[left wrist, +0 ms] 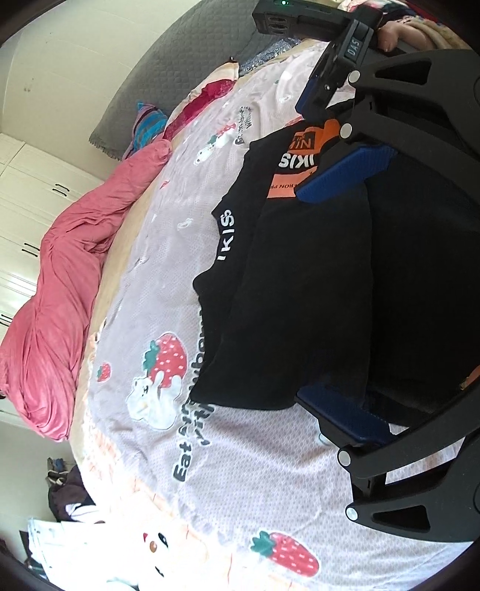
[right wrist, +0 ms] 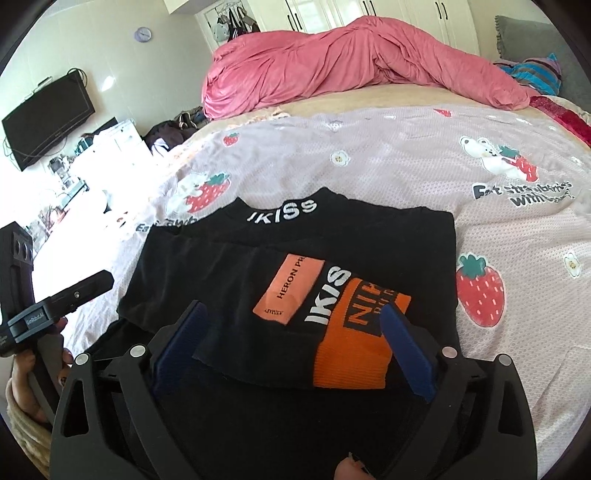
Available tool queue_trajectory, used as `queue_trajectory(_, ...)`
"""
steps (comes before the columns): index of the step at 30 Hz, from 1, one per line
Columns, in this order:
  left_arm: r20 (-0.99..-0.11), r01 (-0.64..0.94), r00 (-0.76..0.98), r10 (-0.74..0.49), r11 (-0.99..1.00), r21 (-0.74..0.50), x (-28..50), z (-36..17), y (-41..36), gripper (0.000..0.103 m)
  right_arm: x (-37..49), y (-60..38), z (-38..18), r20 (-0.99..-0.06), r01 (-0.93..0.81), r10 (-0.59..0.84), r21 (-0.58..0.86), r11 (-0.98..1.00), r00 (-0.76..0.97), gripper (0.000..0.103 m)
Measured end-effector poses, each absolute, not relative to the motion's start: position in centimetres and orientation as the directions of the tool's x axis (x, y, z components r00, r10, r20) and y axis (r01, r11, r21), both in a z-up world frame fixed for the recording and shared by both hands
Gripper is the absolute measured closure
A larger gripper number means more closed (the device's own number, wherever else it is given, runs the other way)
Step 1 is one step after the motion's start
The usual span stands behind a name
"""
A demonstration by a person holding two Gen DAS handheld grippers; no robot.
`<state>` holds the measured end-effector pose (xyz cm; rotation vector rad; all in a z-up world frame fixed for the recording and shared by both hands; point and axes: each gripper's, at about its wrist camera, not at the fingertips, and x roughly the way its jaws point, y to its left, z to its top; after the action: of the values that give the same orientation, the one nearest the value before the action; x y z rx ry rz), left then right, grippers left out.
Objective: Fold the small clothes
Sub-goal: 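Press the orange cuff flat onto the shirt body with the right gripper, then move both open grippers back along the shirt toward its hem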
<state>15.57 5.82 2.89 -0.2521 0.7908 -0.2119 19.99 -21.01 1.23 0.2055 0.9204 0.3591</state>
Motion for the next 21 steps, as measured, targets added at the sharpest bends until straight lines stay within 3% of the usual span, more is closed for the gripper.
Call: queue_trajectory(21, -0.676, 0.08, 0.708, -0.202, 0.975, -0.208, 12.9, 3.7, 7.0, 0.009, 17.6, -22.8, 3.5, -0.693, -0.219, 0.351, 0.275, 0.936, 0.629, 0.009)
